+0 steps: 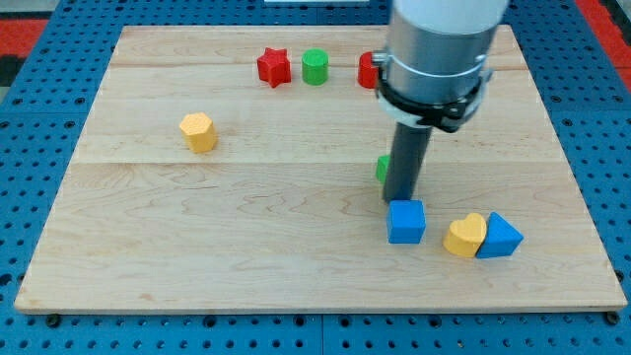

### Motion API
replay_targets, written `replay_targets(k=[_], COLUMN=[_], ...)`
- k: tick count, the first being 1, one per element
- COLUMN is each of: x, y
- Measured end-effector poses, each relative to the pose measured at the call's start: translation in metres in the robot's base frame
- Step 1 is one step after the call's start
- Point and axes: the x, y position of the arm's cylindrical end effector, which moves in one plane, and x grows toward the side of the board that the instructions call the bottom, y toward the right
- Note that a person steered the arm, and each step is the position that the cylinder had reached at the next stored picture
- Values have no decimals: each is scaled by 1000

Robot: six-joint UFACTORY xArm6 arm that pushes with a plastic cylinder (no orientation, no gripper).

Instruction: Place the green star right to the red circle

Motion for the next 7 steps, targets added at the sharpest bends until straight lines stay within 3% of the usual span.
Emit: replay_targets(k=[1,2,5,7], x=[-22,-46,-134,-162], y=[23,-4,-7,6])
